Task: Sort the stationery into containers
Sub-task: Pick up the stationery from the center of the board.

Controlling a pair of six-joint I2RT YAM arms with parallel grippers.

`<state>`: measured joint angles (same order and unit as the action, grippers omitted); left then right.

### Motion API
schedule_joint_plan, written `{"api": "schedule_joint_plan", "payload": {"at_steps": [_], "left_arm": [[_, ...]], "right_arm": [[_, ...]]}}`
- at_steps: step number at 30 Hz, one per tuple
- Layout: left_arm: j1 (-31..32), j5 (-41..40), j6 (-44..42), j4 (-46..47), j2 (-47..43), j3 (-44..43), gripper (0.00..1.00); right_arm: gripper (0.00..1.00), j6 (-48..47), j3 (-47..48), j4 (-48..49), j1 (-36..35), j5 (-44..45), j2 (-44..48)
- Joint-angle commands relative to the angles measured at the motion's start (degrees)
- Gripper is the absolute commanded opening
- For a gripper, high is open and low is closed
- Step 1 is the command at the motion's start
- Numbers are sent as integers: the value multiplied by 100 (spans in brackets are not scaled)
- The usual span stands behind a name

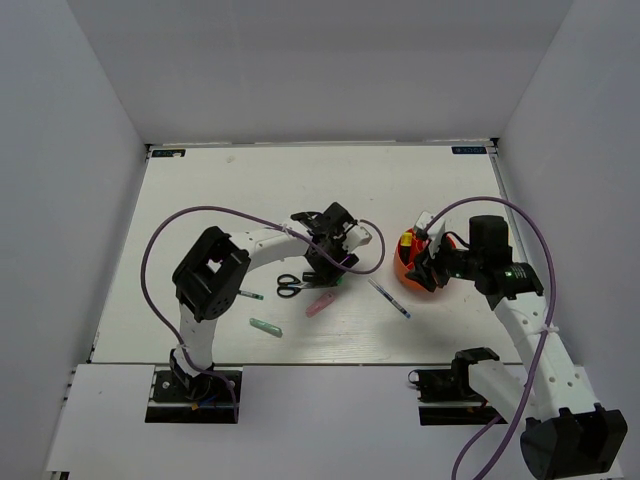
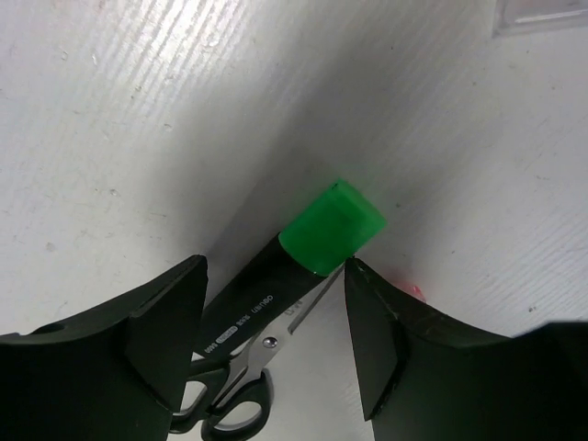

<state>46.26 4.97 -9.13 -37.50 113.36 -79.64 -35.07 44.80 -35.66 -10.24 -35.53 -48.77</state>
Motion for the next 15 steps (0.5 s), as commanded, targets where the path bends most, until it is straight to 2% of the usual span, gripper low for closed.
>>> {"api": "schedule_joint_plan", "payload": {"at_steps": [1, 7, 15], "left_arm": [[15, -146, -169, 207, -306, 35, 71], [15, 20, -151, 286, -279, 71, 71], [-108, 390, -19, 14, 63, -482, 71]], "right_arm": [[54, -114, -15, -46, 13, -209, -18], [54, -105, -6, -55, 13, -209, -53], [54, -96, -6, -64, 13, -226, -45]]}}
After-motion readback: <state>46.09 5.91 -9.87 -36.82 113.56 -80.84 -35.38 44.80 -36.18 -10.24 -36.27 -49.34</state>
